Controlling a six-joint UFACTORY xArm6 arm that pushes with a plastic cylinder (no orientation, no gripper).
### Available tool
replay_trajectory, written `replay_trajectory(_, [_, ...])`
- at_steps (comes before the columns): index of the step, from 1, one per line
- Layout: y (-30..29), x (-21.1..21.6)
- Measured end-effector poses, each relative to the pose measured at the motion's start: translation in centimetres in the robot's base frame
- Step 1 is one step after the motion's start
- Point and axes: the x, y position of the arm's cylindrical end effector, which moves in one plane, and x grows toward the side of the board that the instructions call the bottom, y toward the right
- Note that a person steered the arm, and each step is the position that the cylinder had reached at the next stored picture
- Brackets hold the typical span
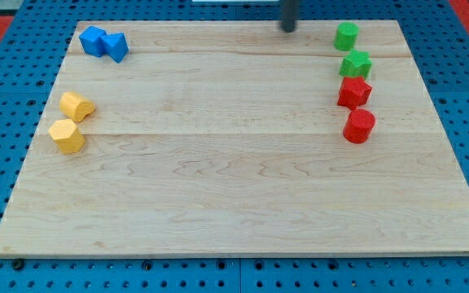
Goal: Move the blue circle slightly down
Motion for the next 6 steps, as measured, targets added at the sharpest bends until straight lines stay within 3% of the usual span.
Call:
replay_trajectory(1, [5.6, 0.5])
replay_trajectory(2, [7.5, 3.5])
replay_trajectory(3, [0.8, 5.1])
replay_trajectory(5, [3.9, 9.3])
replay_trajectory(6, [-2.0, 11.4])
